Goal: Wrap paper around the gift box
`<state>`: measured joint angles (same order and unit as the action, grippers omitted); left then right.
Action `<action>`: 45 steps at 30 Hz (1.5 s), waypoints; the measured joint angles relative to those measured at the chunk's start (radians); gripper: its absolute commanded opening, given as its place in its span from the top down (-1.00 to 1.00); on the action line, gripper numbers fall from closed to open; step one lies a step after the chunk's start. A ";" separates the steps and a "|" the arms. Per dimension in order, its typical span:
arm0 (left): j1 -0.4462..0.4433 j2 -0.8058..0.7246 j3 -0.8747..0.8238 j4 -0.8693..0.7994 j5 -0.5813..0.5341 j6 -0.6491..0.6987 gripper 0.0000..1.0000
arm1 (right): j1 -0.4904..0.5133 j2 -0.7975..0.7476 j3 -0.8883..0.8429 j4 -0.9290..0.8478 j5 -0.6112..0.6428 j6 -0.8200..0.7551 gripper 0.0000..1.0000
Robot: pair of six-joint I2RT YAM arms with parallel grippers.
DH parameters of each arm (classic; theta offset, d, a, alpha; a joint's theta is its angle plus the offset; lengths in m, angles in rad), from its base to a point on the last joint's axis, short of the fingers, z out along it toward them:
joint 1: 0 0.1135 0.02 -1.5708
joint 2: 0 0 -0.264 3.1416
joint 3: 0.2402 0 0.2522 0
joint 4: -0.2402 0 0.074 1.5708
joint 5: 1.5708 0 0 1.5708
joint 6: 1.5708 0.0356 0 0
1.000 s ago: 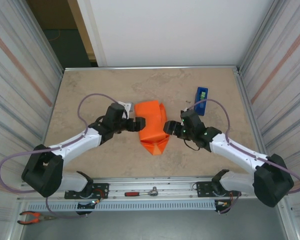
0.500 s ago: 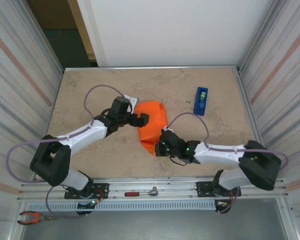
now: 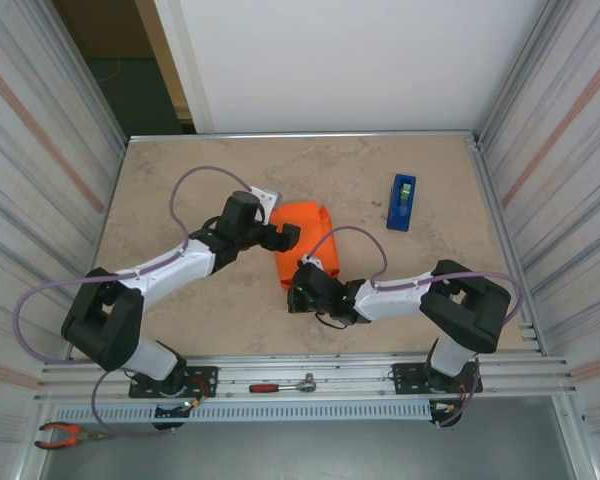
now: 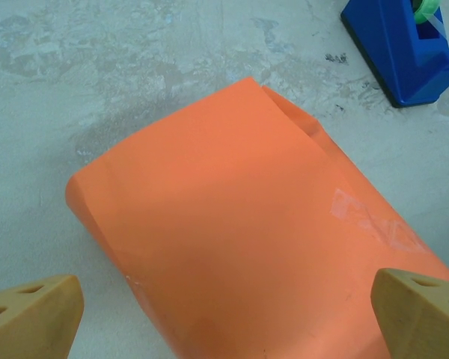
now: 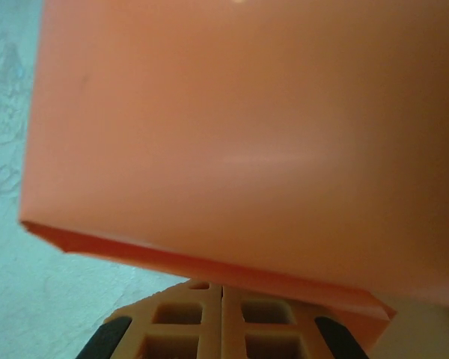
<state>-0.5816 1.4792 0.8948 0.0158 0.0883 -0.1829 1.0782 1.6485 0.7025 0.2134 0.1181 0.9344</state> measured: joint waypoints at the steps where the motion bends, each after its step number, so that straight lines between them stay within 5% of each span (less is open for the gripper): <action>1: 0.000 0.007 0.003 -0.005 0.006 0.001 -0.98 | -0.002 0.003 0.000 0.003 0.003 0.000 1.00; 16: -0.001 0.076 0.035 -0.072 0.077 0.007 -0.97 | -0.059 0.000 -0.024 0.069 -0.008 0.001 1.00; 29: -0.011 0.080 0.040 -0.077 0.094 0.015 -0.97 | -0.072 -0.224 -0.177 0.029 0.030 0.009 1.00; 45: -0.016 0.087 0.050 -0.095 0.099 0.023 -0.97 | -0.084 -0.183 -0.254 0.058 0.045 0.058 1.00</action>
<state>-0.5976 1.5661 0.9443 -0.0788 0.1871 -0.1600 0.9947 1.4658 0.4484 0.2710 0.1635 0.9928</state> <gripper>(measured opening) 0.988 0.058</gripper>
